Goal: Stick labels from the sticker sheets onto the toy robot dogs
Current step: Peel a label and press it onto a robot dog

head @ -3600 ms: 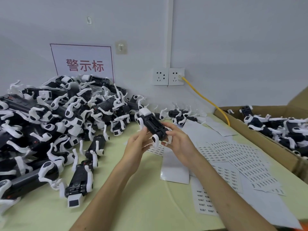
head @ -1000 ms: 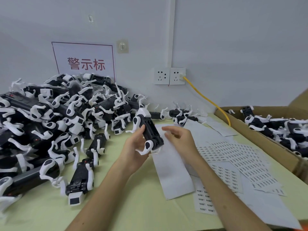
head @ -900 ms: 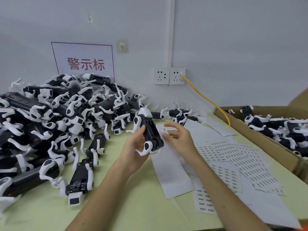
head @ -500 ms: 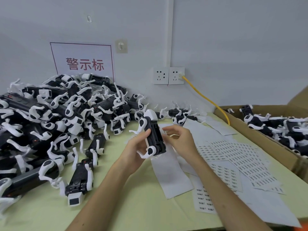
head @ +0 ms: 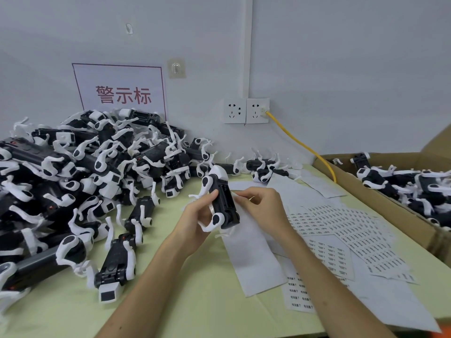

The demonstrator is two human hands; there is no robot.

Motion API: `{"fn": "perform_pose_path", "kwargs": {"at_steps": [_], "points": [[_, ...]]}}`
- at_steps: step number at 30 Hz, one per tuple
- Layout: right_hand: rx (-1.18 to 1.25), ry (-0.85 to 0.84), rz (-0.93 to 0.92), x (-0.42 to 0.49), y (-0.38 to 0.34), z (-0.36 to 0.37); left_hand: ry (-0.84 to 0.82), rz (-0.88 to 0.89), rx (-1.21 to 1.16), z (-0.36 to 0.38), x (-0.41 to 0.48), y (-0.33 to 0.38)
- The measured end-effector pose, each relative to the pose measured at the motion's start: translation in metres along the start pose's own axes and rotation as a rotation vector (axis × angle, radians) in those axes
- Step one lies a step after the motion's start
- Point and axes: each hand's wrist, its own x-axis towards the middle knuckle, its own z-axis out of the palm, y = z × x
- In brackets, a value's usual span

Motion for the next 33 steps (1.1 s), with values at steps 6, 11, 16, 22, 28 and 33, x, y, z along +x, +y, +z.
{"fn": "perform_pose_path", "kwargs": {"at_steps": [6, 11, 16, 22, 28, 33], "points": [[-0.132, 0.049, -0.031, 0.000, 0.001, 0.001, 0.154, -0.023, -0.013, 0.001, 0.001, -0.002], [-0.084, 0.058, 0.048, 0.003, 0.000, 0.000, 0.183, -0.057, 0.008, 0.000, 0.004, -0.005], [0.066, 0.032, 0.223, 0.005, 0.002, -0.003, 0.197, -0.095, 0.027, 0.003, 0.003, -0.006], [0.225, 0.034, 0.387, 0.008, 0.002, -0.006, 0.223, -0.105, 0.040, 0.012, -0.001, -0.001], [0.249, 0.125, 0.359, 0.009, 0.003, -0.008, 0.245, -0.127, 0.035, 0.011, 0.000, 0.000], [0.298, 0.217, 0.298, 0.008, 0.003, -0.011, 0.230, -0.093, 0.018, 0.005, 0.001, 0.000]]}}
